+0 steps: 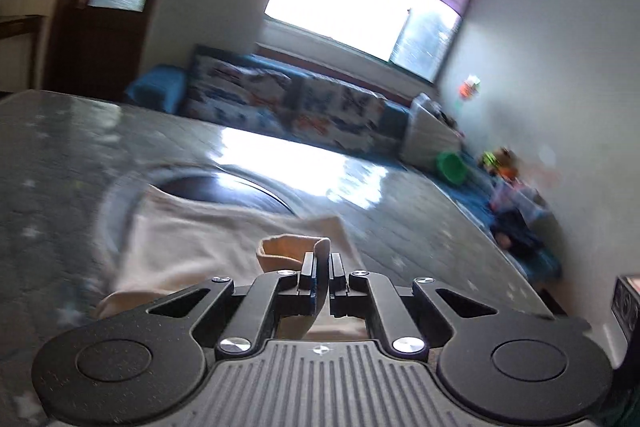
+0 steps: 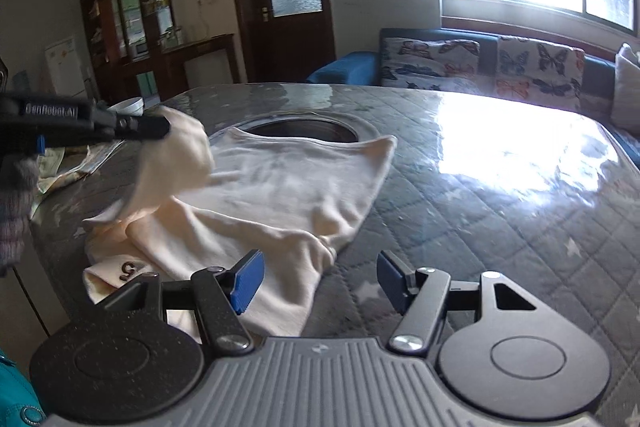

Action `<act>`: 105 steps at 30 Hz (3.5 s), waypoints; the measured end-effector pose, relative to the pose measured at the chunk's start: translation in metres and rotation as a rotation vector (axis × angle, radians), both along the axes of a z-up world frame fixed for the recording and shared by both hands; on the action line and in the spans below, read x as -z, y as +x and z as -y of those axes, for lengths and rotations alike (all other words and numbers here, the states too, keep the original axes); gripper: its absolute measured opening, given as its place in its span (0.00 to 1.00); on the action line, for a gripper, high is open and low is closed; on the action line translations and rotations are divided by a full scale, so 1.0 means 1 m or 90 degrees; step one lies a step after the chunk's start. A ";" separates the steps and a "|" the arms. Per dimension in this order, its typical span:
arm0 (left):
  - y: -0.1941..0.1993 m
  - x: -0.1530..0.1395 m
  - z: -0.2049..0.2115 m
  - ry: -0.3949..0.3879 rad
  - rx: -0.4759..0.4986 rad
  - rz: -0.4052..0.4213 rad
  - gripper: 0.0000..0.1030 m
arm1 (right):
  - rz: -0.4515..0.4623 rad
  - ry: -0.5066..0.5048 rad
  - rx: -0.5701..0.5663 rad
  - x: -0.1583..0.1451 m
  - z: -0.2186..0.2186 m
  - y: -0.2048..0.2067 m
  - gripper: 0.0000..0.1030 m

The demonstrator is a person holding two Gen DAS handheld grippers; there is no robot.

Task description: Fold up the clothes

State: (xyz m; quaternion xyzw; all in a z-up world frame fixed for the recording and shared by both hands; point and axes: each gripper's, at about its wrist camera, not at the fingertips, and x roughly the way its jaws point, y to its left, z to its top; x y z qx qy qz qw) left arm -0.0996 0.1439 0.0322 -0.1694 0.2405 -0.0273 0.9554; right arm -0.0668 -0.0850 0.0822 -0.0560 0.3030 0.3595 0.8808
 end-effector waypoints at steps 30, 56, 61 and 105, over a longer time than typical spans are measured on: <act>-0.007 0.055 -0.095 0.053 -0.043 -0.095 0.19 | -0.008 -0.035 -0.155 0.003 -0.099 0.008 0.42; -0.037 0.062 -0.098 0.155 -0.034 -0.120 0.21 | -0.004 -0.100 -0.185 0.013 -0.100 -0.002 0.41; -0.047 0.055 -0.080 0.180 -0.002 -0.102 0.21 | 0.008 -0.106 -0.195 0.012 -0.092 -0.018 0.36; -0.084 0.074 0.000 0.433 0.233 -0.015 0.14 | 0.139 -0.235 -0.288 0.020 -0.071 -0.073 0.70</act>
